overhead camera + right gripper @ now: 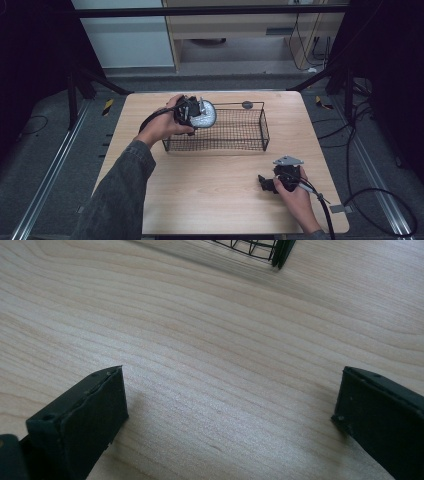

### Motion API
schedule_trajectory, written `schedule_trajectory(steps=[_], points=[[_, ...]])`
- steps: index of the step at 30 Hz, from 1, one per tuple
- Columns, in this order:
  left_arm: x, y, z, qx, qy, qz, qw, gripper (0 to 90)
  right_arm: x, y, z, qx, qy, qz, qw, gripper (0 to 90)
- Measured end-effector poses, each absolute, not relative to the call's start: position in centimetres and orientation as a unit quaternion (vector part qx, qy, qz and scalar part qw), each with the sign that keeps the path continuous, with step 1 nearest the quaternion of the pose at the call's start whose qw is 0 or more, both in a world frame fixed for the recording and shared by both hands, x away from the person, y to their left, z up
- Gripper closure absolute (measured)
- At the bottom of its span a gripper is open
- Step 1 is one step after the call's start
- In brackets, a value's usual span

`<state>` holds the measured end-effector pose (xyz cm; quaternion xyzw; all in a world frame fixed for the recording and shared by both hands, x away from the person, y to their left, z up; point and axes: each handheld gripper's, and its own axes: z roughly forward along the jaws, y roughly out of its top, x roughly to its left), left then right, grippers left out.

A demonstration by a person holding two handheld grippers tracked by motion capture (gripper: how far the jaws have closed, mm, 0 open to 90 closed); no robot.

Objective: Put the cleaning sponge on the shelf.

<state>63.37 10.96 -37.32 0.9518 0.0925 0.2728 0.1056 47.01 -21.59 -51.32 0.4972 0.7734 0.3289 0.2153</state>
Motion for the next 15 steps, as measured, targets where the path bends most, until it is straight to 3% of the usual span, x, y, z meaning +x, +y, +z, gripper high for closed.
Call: schedule_trajectory(steps=[15], points=[[63.96,11.19,-38.09,0.955,0.096,0.260,0.103,11.4,47.00,-21.60,-51.31,0.497,0.774,0.328,0.215,0.6]])
